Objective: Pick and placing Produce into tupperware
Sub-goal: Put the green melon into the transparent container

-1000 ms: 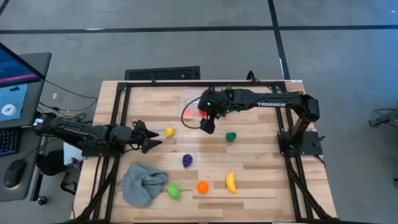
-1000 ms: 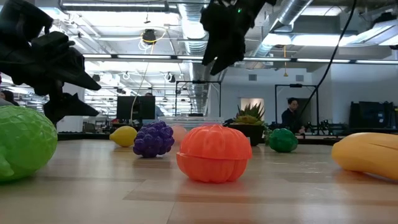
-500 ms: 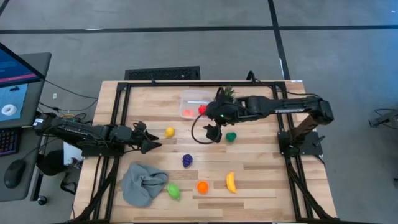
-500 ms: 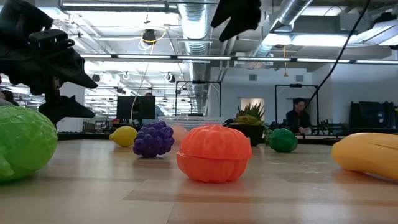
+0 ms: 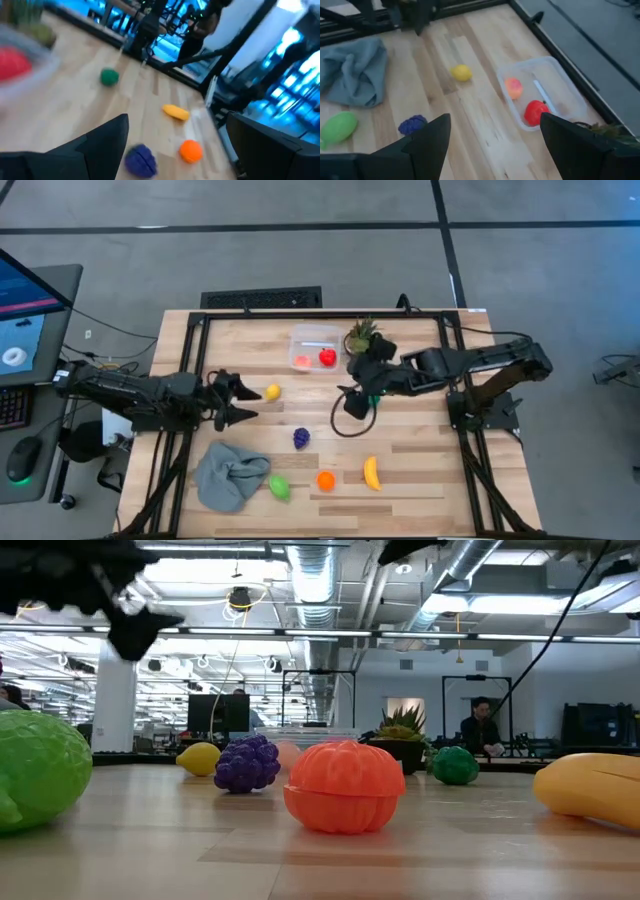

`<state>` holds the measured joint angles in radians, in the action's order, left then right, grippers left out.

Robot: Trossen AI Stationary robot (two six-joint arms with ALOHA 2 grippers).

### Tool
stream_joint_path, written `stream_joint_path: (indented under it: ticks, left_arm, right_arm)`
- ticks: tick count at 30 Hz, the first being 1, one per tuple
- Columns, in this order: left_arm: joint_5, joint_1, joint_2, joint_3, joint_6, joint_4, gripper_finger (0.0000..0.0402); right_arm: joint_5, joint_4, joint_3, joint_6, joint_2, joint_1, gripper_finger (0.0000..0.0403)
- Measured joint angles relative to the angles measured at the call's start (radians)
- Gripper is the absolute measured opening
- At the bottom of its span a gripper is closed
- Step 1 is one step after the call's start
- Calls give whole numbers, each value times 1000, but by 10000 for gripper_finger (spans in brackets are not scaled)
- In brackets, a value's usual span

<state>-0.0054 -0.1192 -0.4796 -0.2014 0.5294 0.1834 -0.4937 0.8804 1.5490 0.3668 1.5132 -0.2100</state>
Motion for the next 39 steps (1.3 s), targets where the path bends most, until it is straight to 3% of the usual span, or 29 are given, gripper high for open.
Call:
stream_joint_path:
  ticks: [8, 12, 20, 28, 35, 39]
  left_arm:
    - [-1, 0, -137, -277, -356, -352, 323]
    - [-1, 0, -212, -336, -447, -413, 323]
    - [85, -6, -292, -343, -377, -393, 323]
    - [53, -101, -369, -375, -266, -238, 323]
    - [-54, -217, -575, -578, -315, -422, 323]
    - [-87, -261, -678, -631, -309, -455, 323]
  right_arm:
    - [-231, 58, -32, 167, -19, -111, 329]
    - [-363, 45, -115, 304, -54, -203, 329]
    - [-525, 55, -337, 670, -141, -429, 318]
    - [-645, 126, -567, 1106, -278, -647, 298]
    - [-833, 139, -748, 1414, -333, -794, 296]
    - [-852, 134, -807, 1526, -330, -831, 296]
